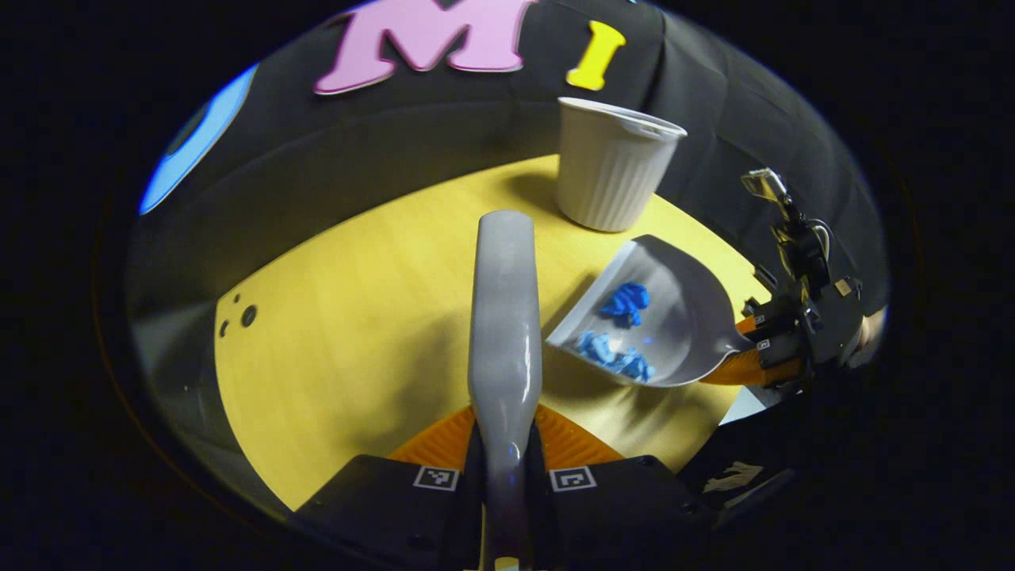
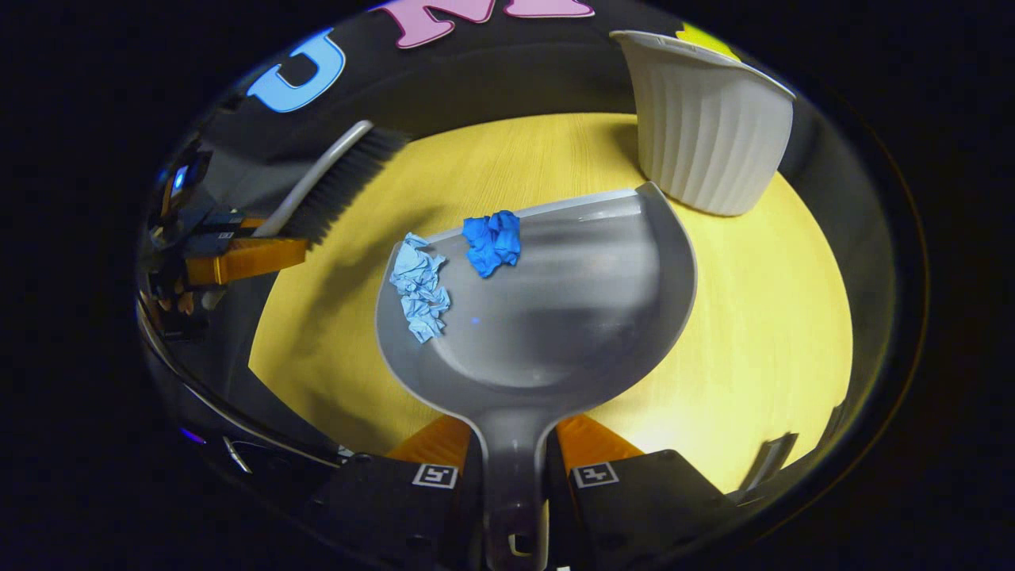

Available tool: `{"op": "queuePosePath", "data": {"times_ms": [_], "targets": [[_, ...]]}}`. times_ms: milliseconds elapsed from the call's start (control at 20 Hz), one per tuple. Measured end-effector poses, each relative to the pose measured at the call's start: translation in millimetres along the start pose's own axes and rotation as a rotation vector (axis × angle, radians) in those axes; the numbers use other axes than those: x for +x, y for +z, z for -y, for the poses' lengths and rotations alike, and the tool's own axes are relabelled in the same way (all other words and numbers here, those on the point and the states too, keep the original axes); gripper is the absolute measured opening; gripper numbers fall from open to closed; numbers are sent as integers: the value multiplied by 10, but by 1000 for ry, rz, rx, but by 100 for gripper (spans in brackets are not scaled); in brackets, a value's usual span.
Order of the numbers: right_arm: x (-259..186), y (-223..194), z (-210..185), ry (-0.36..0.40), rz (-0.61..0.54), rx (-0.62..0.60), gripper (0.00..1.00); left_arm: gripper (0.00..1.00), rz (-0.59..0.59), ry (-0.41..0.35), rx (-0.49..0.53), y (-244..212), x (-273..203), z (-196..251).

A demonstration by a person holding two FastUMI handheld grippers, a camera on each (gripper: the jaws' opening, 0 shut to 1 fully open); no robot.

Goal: Pick up the small broom and dustpan from the desktop, sweep the trash into the dustpan with the broom, and then empty the trash into the garbage bin.

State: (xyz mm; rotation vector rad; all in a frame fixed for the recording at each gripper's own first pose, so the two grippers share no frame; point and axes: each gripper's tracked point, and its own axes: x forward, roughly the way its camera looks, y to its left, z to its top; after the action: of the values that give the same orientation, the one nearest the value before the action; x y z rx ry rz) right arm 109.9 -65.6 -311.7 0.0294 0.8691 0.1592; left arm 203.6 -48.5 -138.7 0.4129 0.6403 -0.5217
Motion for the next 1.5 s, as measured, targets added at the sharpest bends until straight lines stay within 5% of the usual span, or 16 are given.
{"op": "queuePosePath", "data": {"times_ms": [150,400,650,800,1000,1150,1500], "targets": [[-6,17,-20,14,-4,24,38,27,-9,54,-64,-473,23,-247],[-7,31,-10,20,6,-12,38,27,-55,7,-284,-1440,472,-272],[44,8,32,60,27,8,37,27,-93,14,-347,-2074,855,-436],[75,7,47,79,41,17,37,27,-96,20,-367,-2052,972,-458],[67,31,40,7,93,-32,37,27,-96,24,-405,-2062,914,-704],[58,-19,16,41,119,57,37,27,-93,27,-429,-2097,925,-857],[7,279,527,-114,192,119,37,27,-75,60,-514,-2129,809,-887]]}}
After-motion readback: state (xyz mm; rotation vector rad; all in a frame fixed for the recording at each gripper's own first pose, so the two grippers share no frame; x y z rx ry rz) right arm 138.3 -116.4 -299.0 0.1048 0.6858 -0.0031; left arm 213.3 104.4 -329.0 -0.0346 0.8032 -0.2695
